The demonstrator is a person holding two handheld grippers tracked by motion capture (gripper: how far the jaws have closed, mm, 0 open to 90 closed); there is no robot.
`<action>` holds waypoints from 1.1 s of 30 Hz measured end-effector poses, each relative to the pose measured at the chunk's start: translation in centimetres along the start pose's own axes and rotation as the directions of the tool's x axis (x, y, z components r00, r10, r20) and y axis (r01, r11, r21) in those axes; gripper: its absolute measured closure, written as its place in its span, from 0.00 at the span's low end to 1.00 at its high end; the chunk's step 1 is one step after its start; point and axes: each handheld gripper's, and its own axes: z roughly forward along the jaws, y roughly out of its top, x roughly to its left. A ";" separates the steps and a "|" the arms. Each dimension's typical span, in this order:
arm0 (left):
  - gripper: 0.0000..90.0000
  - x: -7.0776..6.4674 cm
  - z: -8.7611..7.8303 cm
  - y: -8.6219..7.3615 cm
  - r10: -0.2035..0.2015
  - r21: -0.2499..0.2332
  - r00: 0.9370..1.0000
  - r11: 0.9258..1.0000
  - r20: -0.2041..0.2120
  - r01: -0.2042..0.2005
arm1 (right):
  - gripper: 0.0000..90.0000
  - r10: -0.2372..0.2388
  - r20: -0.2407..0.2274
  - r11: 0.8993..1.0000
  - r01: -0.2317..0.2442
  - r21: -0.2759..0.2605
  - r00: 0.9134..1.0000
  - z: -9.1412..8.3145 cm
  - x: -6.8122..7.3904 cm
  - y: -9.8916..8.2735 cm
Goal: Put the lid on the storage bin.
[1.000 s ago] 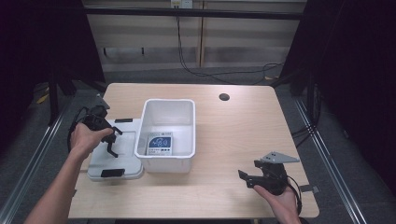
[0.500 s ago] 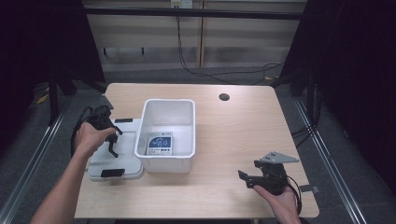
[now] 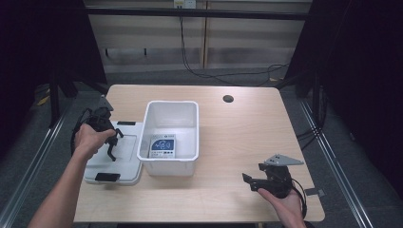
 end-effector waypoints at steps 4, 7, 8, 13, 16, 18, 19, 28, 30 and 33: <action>0.94 0.1 -0.9 -0.1 0.004 -0.005 1.000 1.000 0.005 -0.004 | 0.28 -0.003 0.000 1.000 0.003 0.000 1.000 0.0 0.0 0.0; 0.94 0.1 -1.5 -0.1 0.021 -0.015 1.000 1.000 0.007 -0.021 | 0.28 0.002 0.000 1.000 -0.002 0.000 1.000 0.0 0.0 0.0; 0.94 0.1 -1.5 -0.2 0.025 -0.015 1.000 1.000 0.009 -0.025 | 0.28 0.001 0.000 1.000 -0.001 0.000 1.000 0.0 0.0 0.0; 0.94 0.0 -1.7 -0.4 0.031 -0.017 0.999 0.999 0.014 -0.030 | 0.28 -0.003 0.001 1.000 0.003 0.001 1.000 0.0 0.0 0.0; 0.94 0.2 -1.9 -0.5 0.034 -0.018 0.999 0.999 0.018 -0.034 | 0.28 0.003 0.002 1.000 -0.003 0.003 1.000 0.0 0.0 0.0; 0.94 0.4 -2.0 -0.6 0.035 -0.017 0.999 0.999 0.022 -0.035 | 0.28 0.003 0.003 1.000 -0.003 0.004 1.000 0.0 0.0 0.0; 0.94 0.5 -2.1 -0.6 0.035 -0.015 0.999 0.999 0.022 -0.035 | 0.28 0.004 0.002 1.000 -0.004 0.004 1.000 0.0 0.0 0.0; 0.94 0.9 -3.1 -1.0 0.042 -0.032 0.999 0.999 0.030 -0.041 | 0.28 0.002 0.002 1.000 -0.002 0.004 1.000 0.0 0.1 0.0; 0.94 1.0 -3.4 -1.1 0.050 -0.033 0.998 0.998 0.027 -0.049 | 0.28 0.001 0.000 1.000 -0.001 0.002 1.000 0.0 0.0 0.0; 0.94 1.2 -3.8 -1.2 0.052 -0.036 0.998 0.998 0.031 -0.050 | 0.27 0.001 0.001 1.000 -0.001 0.004 1.000 0.0 0.1 0.0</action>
